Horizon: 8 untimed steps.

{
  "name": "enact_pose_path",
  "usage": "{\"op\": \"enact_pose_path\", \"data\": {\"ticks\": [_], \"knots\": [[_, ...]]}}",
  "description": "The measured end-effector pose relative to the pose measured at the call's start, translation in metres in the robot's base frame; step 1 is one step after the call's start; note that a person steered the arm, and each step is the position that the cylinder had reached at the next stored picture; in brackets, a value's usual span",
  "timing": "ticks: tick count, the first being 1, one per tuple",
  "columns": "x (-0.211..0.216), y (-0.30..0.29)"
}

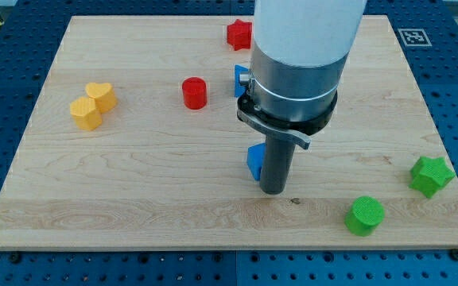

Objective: Move your arm towards top center

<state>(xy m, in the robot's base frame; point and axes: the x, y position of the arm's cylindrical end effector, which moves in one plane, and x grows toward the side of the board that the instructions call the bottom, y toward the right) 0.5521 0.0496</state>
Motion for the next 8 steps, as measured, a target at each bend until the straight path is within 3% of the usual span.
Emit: {"op": "enact_pose_path", "data": {"ticks": [4,5,6,8], "knots": [[0.002,-0.029],[-0.005,-0.093],[-0.030,-0.150],[-0.115,-0.169]]}}
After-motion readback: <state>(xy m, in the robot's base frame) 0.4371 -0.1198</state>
